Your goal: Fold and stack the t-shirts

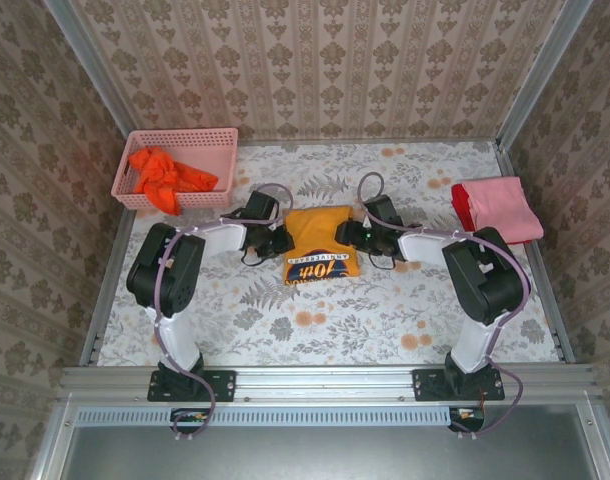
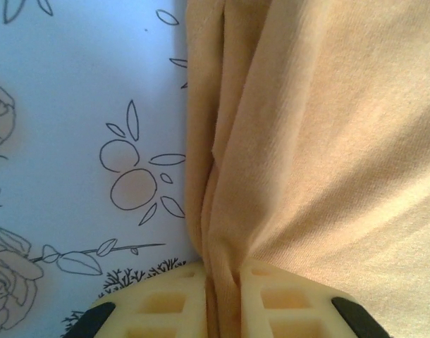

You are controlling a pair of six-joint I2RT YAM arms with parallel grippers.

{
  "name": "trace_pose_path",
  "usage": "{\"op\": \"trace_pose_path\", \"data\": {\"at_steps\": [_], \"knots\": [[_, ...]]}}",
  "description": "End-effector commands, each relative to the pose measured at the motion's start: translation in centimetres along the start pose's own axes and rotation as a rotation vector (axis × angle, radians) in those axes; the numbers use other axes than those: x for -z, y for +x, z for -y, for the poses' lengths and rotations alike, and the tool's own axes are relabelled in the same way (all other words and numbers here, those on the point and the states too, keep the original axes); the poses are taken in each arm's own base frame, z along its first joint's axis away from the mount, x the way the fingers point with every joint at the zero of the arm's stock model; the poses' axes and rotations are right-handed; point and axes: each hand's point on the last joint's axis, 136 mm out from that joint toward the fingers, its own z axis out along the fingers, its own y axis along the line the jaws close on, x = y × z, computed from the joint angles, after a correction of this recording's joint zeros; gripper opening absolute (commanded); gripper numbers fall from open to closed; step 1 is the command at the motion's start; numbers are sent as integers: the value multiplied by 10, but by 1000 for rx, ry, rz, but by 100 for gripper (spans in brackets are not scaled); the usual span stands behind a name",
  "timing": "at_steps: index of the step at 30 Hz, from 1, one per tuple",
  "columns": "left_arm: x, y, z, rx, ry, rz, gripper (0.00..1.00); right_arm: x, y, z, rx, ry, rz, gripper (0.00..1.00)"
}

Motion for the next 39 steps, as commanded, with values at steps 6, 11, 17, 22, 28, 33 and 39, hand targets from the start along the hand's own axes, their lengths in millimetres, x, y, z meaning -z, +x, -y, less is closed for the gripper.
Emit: {"op": "trace_pose_path", "data": {"at_steps": [6, 11, 17, 22, 28, 33, 39], "knots": [[-25, 10, -6, -12, 4, -37, 16, -11, 11, -17, 21, -27, -58, 67], [-27, 12, -7, -7, 10, -39, 16, -10, 6, -33, 70, -64, -45, 62], [-27, 11, -4, -14, 30, -29, 16, -26, 11, -37, 98, -90, -90, 54], [-26, 12, -3, -21, 37, -25, 16, -41, 12, -50, 82, -163, -120, 42], [-22, 9, 0, -34, 50, -1, 23, -42, 9, -52, 110, -187, -119, 0], [1, -2, 10, -64, 66, 83, 73, -20, -7, -30, 251, -52, -79, 0], [43, -11, 25, -135, 51, 227, 100, 26, -36, 20, 497, 248, -83, 0]]}}
